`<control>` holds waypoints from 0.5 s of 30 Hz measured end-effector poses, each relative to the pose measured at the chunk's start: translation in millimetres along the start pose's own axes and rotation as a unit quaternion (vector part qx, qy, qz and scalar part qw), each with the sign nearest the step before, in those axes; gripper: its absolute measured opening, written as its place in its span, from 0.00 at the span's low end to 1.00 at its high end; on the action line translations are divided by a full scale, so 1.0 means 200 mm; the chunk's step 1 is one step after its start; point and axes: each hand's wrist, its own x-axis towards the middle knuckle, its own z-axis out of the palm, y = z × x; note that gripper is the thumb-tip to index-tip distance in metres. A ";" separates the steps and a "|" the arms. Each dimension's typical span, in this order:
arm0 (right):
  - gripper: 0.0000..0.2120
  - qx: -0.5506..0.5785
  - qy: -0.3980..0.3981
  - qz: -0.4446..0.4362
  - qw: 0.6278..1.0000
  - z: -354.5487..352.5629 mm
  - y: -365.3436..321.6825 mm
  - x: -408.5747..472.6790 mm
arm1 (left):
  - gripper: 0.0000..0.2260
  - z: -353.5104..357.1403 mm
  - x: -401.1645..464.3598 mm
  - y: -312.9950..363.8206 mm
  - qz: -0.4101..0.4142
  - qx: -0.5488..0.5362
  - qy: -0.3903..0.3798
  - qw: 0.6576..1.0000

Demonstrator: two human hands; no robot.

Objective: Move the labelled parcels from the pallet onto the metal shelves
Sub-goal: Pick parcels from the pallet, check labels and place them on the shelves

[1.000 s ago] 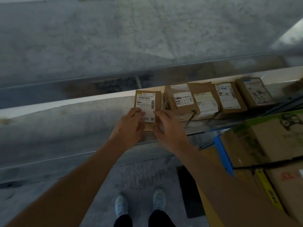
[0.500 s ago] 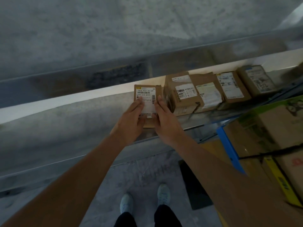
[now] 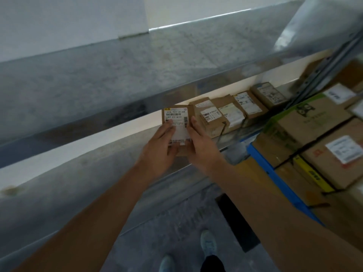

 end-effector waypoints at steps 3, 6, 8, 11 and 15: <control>0.33 0.007 0.014 0.019 1.000 -0.08 -0.10 -0.09 | 0.26 -0.06 -0.04 0.08 0.031 0.005 -0.019 0.999; 0.34 -0.005 0.038 0.048 0.998 -0.17 -0.17 -0.17 | 0.26 -0.11 -0.07 0.17 0.060 0.004 -0.026 0.998; 0.35 -0.010 0.049 0.059 0.997 -0.22 -0.21 -0.23 | 0.26 -0.14 -0.08 0.23 0.072 -0.002 -0.033 0.997; 0.35 -0.009 0.070 0.084 0.994 -0.30 -0.24 -0.31 | 0.25 -0.16 -0.08 0.32 0.101 -0.008 -0.051 0.994; 0.33 -0.021 0.103 0.110 0.988 -0.39 -0.24 -0.40 | 0.25 -0.16 -0.07 0.44 0.131 -0.011 -0.073 0.989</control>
